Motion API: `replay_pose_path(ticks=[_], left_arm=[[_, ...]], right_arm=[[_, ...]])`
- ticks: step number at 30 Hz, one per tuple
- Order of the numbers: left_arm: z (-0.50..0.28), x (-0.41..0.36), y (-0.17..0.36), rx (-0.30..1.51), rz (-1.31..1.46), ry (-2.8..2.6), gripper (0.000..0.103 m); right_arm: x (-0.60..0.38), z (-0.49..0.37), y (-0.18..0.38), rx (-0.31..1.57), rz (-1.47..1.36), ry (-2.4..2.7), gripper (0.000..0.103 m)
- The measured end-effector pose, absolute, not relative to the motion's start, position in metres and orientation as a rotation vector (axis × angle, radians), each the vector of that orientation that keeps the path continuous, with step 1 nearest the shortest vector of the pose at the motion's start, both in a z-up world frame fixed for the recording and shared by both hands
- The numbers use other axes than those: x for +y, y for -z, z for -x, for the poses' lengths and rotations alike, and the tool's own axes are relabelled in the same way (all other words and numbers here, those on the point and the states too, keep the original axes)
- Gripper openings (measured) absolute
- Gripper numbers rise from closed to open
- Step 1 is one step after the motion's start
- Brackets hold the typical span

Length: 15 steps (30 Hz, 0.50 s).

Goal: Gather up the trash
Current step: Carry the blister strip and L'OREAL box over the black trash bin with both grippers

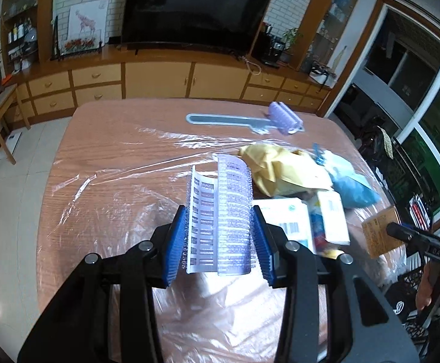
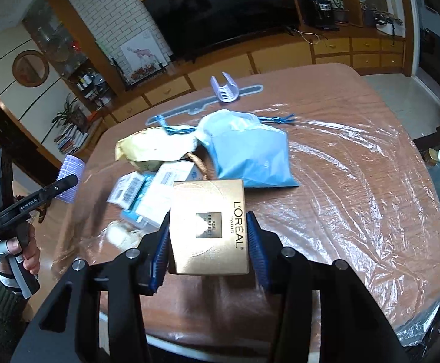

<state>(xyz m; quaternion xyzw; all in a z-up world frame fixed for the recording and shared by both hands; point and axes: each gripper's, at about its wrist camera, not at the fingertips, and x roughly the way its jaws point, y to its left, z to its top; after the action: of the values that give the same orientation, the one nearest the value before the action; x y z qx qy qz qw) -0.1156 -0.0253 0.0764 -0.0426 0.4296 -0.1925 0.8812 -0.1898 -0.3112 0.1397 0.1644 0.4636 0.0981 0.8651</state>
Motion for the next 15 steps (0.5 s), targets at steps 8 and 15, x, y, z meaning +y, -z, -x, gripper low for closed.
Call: replay_pose_path(ticks=[8,15], left_arm=[[0.16,-0.044,-0.085,0.876,0.029,0.449,0.044],[0.195,-0.064,-0.078,0.891,-0.028,0.491,0.044]], right_arm=[[-0.298,0.219,-0.155,0.976,-0.326,-0.3,0.045],[-0.281,0.244,-0.157,0.995,-0.276,-0.358,0.046]])
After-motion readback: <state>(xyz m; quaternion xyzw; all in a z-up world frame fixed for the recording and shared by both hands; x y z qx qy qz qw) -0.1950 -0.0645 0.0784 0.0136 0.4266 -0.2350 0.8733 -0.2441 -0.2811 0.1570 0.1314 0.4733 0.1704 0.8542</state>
